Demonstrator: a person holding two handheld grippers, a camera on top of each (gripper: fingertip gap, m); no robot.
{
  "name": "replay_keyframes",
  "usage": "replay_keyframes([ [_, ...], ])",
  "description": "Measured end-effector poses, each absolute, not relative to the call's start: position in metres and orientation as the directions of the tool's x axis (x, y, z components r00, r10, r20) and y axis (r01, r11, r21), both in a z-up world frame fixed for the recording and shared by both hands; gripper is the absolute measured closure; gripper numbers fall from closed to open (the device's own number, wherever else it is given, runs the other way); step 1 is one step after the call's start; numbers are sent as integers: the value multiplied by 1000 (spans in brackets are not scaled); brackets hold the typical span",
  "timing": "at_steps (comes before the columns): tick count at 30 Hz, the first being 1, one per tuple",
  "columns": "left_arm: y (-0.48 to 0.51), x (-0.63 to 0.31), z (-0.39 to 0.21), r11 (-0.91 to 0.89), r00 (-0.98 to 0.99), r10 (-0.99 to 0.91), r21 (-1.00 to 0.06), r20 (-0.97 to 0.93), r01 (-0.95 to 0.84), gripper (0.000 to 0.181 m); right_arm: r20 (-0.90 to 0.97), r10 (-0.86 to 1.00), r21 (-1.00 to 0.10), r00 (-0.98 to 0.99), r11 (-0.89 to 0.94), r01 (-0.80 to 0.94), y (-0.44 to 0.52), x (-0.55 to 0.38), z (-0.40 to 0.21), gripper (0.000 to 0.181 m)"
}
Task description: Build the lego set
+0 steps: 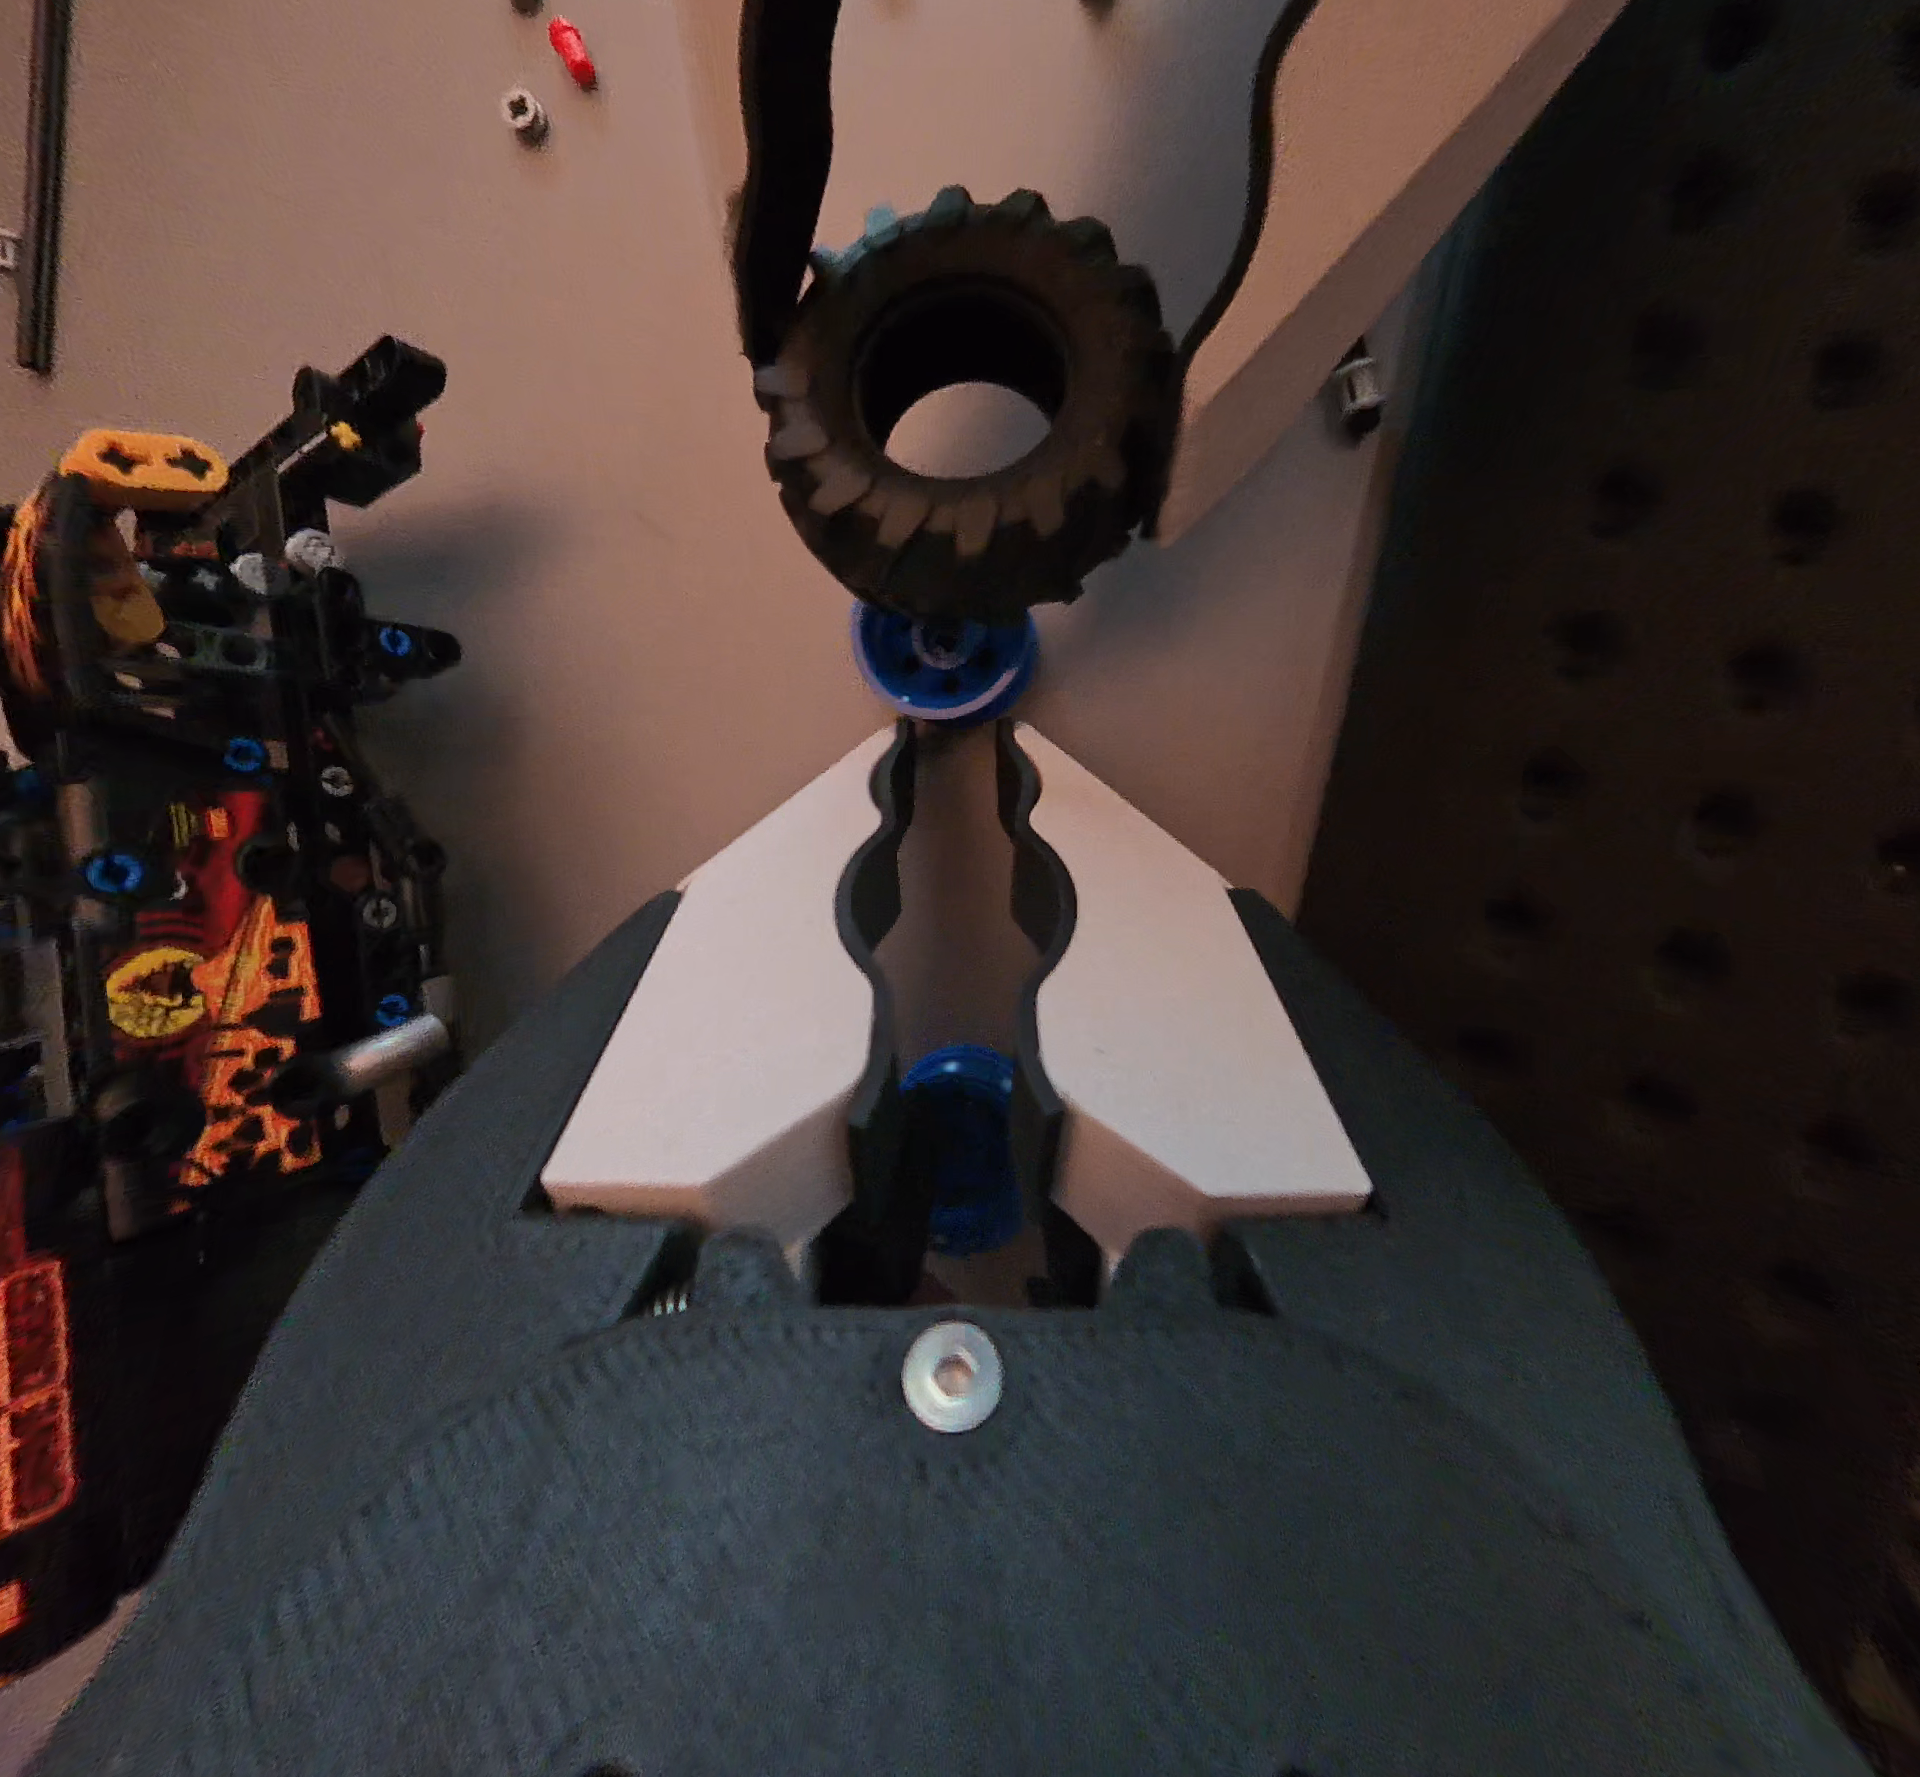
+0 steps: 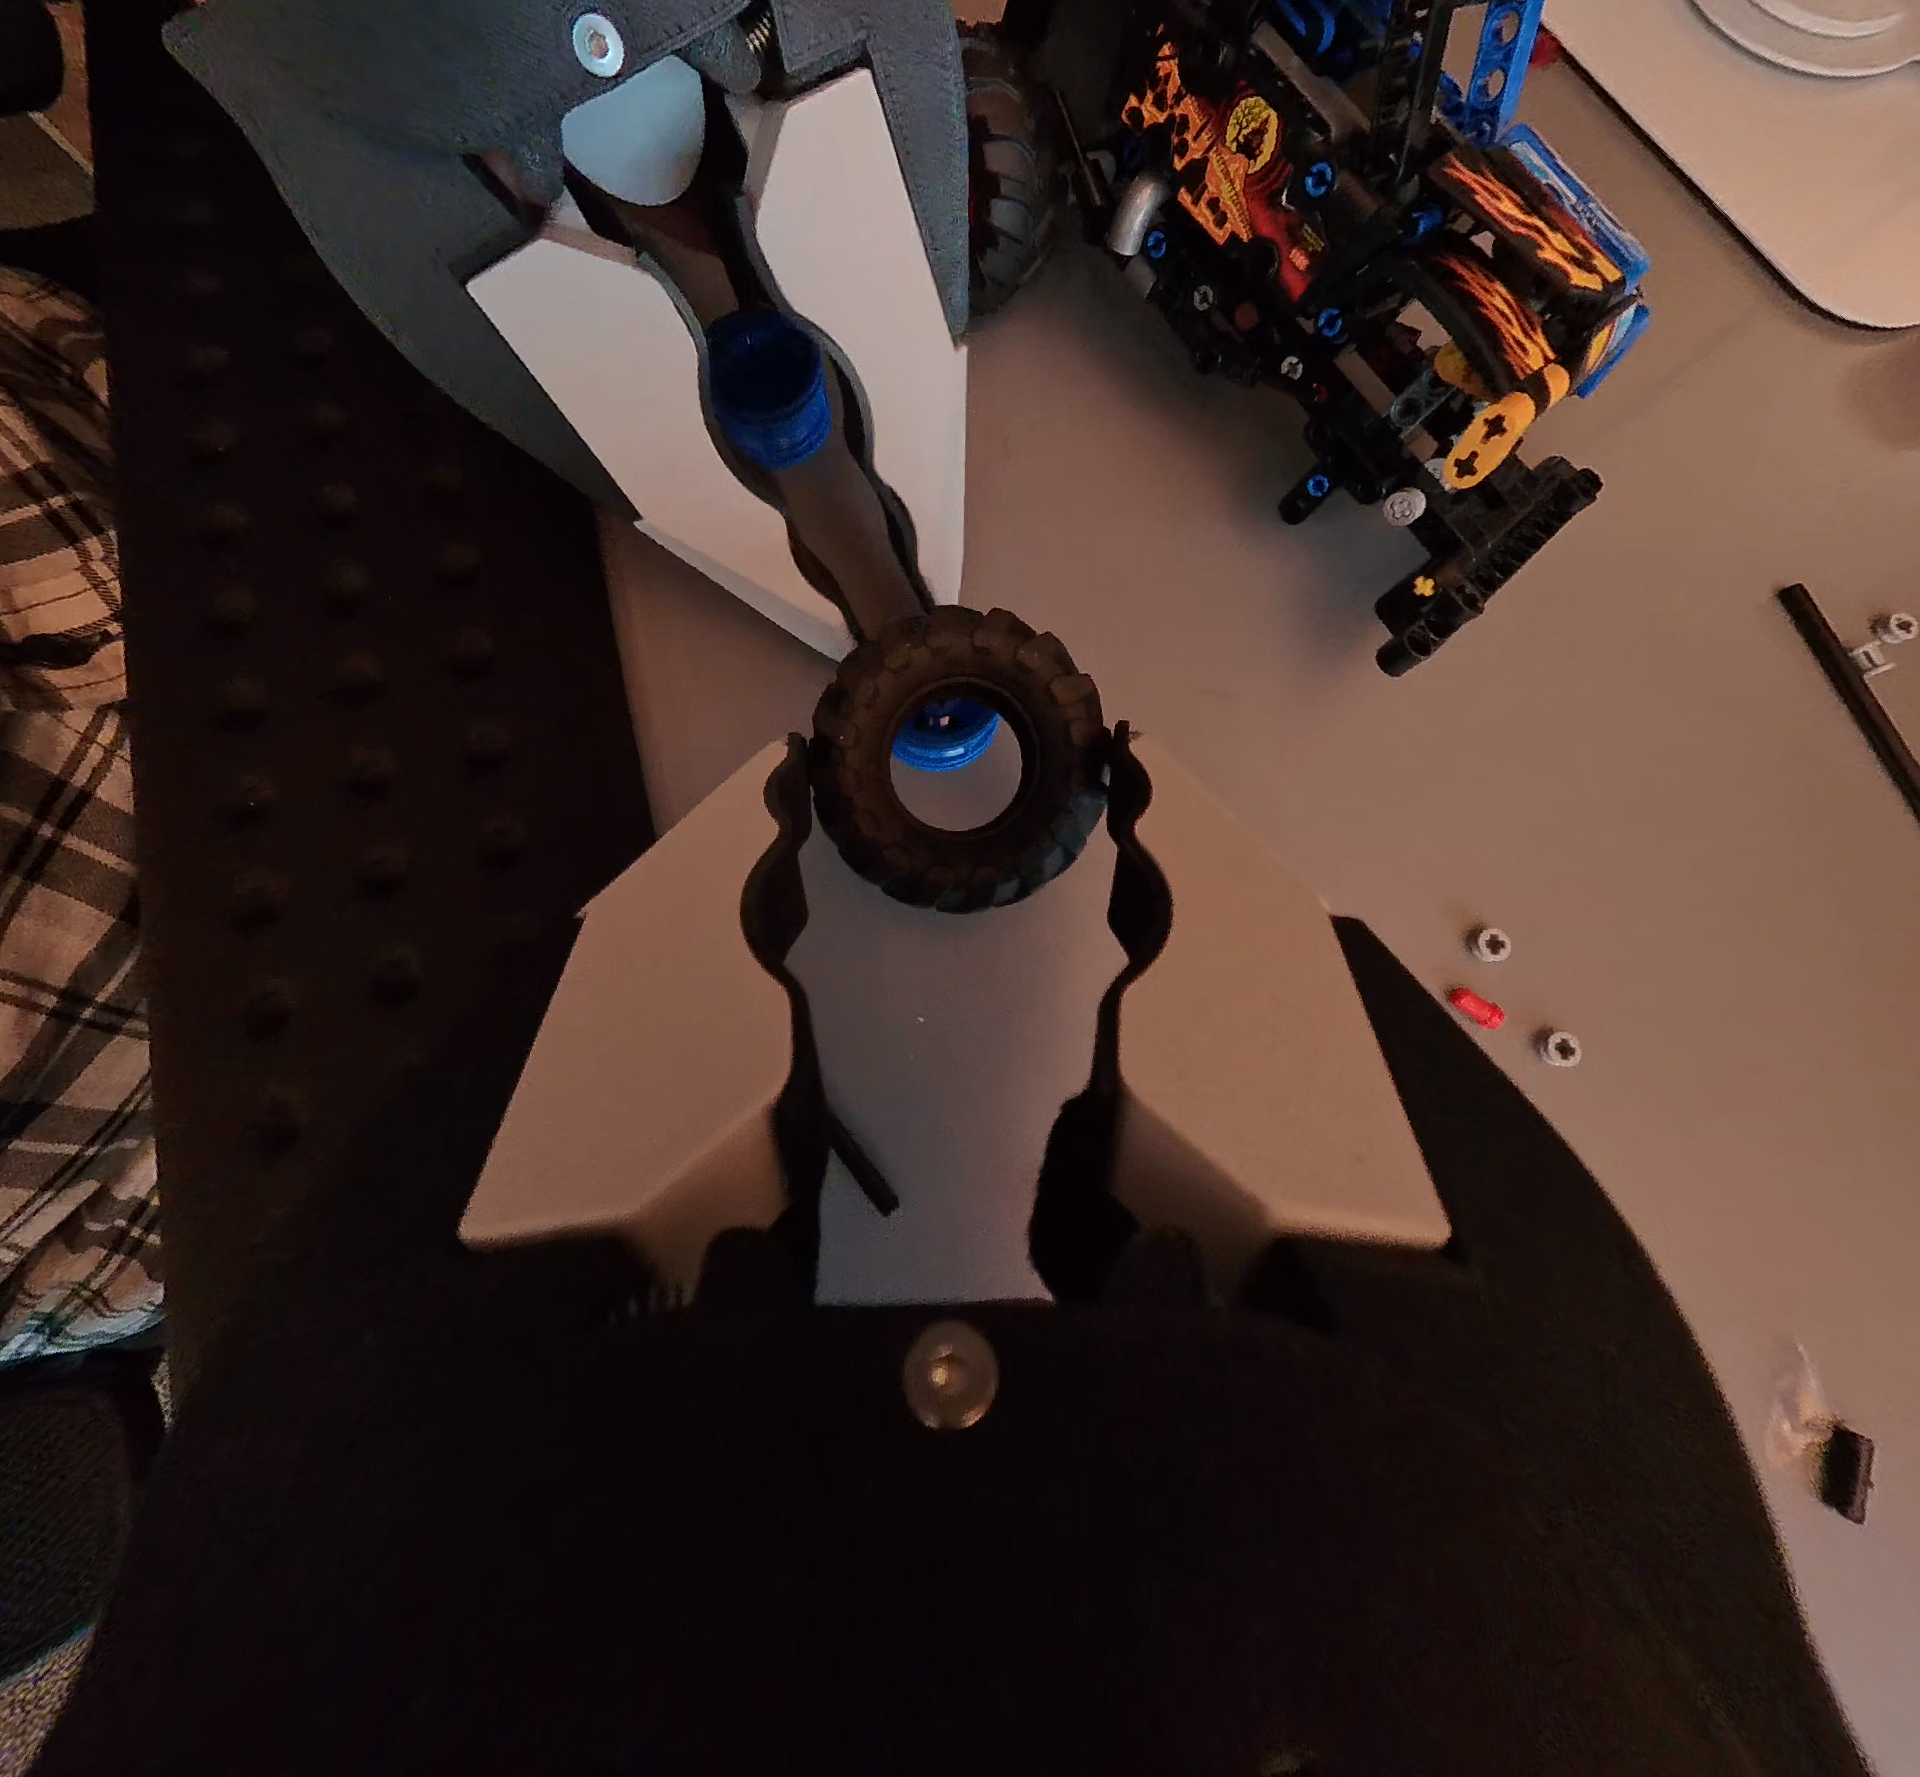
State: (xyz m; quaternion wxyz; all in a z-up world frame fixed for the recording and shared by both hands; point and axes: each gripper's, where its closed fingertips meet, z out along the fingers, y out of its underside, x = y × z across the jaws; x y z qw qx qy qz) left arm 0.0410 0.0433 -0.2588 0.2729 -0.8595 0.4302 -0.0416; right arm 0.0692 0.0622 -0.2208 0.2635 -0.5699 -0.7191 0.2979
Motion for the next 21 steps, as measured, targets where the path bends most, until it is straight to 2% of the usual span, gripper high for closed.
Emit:
replay_keyframes([
  [1, 45, 42, -257, -480, 629, -761, -512, -160, -712, 165, 38, 977, -729, -212, 172, 662, 62, 70, -221, 126],
  [6, 48, 31, -239, -526, 693, -719, -609, -55, -594, 161, 46, 973, -746, -228, 185, 640, 59, 65, -221, 126],
  [14, 45, 35, -234, -547, 680, -731, -651, 65, -526, 167, 127, 965, -703, -230, 251, 665, 57, 54, -234, 126],
  [18, 49, 35, -221, -561, 681, -719, -694, 138, -451, 159, 145, 962, -682, -231, 266, 682, 58, 53, -237, 126],
  [21, 43, 33, -230, -593, 681, -717, -645, 150, -482, 161, 148, 960, -673, -238, 274, 687, 57, 52, -237, 126],
])
